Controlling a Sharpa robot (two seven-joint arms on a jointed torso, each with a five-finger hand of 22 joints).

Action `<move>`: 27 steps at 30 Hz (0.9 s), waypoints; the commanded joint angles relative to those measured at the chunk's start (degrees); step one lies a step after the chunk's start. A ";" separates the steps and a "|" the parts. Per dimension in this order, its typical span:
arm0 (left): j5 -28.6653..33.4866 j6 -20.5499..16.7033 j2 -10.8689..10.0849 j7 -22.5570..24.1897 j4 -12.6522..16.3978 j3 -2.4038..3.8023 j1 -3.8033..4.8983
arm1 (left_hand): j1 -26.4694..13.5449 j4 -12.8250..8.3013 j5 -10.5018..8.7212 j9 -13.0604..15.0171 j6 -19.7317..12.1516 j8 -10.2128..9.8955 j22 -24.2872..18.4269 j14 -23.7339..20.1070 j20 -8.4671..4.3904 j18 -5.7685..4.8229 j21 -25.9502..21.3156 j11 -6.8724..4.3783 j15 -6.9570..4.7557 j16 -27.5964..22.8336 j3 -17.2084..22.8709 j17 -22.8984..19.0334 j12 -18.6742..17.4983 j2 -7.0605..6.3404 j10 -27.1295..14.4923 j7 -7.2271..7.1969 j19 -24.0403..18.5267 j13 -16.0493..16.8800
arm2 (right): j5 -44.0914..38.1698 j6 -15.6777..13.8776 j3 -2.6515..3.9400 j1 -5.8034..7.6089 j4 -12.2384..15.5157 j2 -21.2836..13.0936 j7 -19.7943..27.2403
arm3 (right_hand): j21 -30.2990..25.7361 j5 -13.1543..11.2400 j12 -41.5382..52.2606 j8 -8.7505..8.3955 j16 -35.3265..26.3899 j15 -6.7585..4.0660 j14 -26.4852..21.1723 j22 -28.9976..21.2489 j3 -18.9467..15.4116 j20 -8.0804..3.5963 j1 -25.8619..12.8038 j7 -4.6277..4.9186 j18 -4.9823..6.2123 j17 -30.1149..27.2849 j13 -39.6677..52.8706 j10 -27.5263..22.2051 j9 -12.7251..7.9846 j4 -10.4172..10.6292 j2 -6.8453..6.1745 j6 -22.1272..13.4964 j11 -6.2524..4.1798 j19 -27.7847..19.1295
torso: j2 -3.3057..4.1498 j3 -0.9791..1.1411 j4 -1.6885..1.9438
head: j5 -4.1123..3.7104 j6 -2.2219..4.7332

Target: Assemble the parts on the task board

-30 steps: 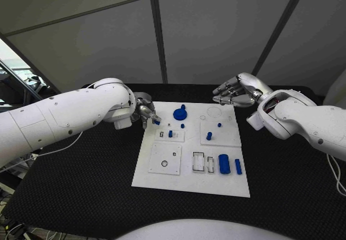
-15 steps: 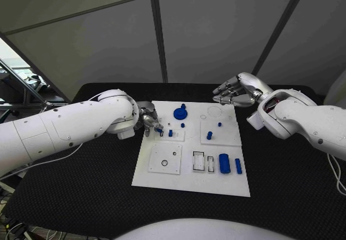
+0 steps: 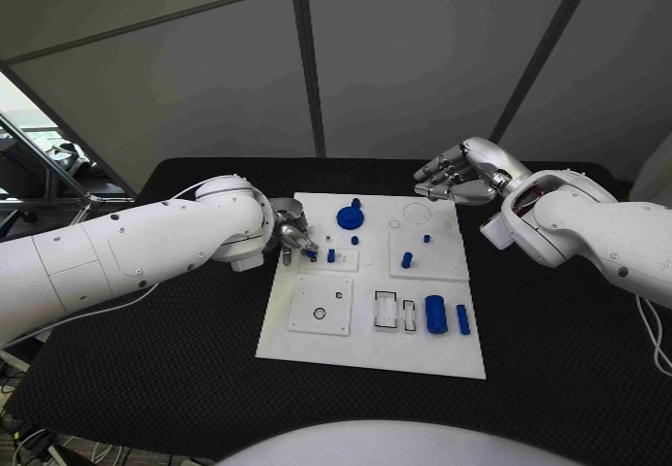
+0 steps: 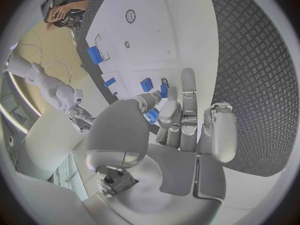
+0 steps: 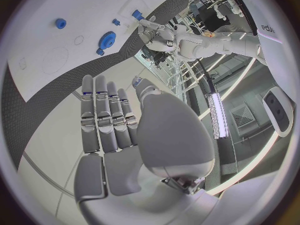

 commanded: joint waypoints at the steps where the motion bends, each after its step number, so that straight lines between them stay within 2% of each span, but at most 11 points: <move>1: -2.02 1.17 0.18 -0.76 0.17 0.01 0.03 | -0.73 -5.18 0.28 0.14 -0.17 0.39 6.29 0.45 -0.18 -0.57 0.10 -0.08 0.08 -0.19 5.72 -0.01 0.34 -0.11 0.25 -0.43 1.39 -0.04 | -0.22 0.29 0.04 0.10 0.13 0.00 0.28 | -0.36 0.19 0.01 -0.03 -0.19 0.34 -0.01 -0.06 -0.26 -0.08 -0.51 -0.02 0.63 -0.09 -0.09 -0.38 -0.01 0.03 0.17 -0.35 0.11 0.27 | -0.02 -0.01 0.03 | -0.03 -0.06; 14: -2.54 1.64 0.77 -1.24 0.00 0.01 0.01 | -1.17 -5.19 0.31 0.25 -0.10 0.70 6.39 0.47 -0.18 -0.60 0.17 -0.11 0.07 -0.19 5.93 -0.01 0.33 -0.23 0.29 -0.48 1.44 -0.10 | -0.22 0.32 0.04 0.10 0.11 0.08 0.27 | -0.46 0.26 0.03 -0.02 -0.17 0.33 0.02 -0.14 -0.26 -0.08 -0.53 -0.03 0.64 -0.15 -0.08 -0.38 -0.01 0.01 0.25 -0.35 0.10 0.35 | -0.02 0.01 -0.01 | 0.02 -0.14; 27: -3.87 4.91 0.80 -0.97 0.01 0.01 0.01 | -1.28 -5.41 0.35 0.35 -0.11 0.96 6.37 0.48 -0.20 -0.59 0.13 -0.18 0.04 -0.19 6.21 -0.01 0.04 -0.31 0.11 -0.56 1.44 -0.46 | -0.22 0.72 0.04 0.10 0.06 0.10 0.26 | -0.46 0.26 0.03 -0.02 -0.17 0.33 0.02 -0.14 -0.26 -0.08 -0.53 -0.03 0.64 -0.15 -0.08 -0.38 -0.01 0.01 0.25 -0.35 0.10 0.35 | -0.05 -0.02 0.01 | -0.07 -0.21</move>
